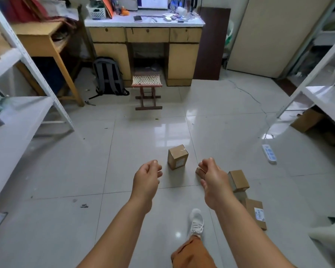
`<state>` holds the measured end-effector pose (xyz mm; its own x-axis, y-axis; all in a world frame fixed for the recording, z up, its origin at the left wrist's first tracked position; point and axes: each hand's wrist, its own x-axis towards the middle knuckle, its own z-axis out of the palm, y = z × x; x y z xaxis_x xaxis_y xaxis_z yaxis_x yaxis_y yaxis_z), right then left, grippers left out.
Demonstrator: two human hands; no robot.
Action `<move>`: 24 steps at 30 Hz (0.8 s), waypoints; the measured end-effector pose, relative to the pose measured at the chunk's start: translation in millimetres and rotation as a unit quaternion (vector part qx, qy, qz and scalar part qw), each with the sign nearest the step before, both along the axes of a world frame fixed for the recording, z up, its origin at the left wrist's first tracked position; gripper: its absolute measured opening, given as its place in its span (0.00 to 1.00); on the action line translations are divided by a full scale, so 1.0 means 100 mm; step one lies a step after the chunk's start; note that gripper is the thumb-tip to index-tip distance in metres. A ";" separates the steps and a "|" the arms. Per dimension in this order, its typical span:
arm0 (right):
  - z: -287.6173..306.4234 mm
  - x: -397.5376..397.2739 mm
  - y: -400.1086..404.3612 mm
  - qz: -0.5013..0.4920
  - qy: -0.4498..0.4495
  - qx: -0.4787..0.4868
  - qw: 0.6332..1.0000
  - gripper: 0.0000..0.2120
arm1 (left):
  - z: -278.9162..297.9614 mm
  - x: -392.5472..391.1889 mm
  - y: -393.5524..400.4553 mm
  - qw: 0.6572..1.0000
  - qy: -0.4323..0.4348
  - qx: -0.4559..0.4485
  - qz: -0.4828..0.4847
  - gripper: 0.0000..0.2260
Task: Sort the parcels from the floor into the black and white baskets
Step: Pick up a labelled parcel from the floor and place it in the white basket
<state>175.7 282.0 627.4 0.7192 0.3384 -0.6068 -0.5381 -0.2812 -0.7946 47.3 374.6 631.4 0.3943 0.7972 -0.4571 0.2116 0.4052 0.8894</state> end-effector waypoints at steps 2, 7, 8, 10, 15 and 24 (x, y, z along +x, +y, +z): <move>-0.09 0.31 0.20 0.003 0.007 0.008 1.000 0.11 | -0.10 0.29 0.18 1.000 0.008 -0.001 0.003 0.08; -0.43 1.28 0.74 0.026 0.014 -0.010 0.999 0.15 | -0.35 1.24 0.61 0.998 0.056 -0.024 0.006 0.07; -0.50 1.46 0.84 0.032 0.024 -0.019 0.999 0.15 | -0.40 1.43 0.68 0.997 0.069 -0.029 0.005 0.07; -0.63 1.78 1.03 0.040 0.047 -0.031 0.998 0.15 | -0.52 1.82 0.84 0.995 0.091 -0.036 0.004 0.08; -1.07 2.44 1.49 0.076 0.063 -0.070 0.993 0.14 | -0.91 2.61 1.23 0.993 0.105 -0.057 -0.001 0.07; -2.14 3.11 2.10 0.112 0.060 -0.150 0.981 0.12 | -2.30 3.31 1.91 0.983 0.151 -0.096 -0.043 0.19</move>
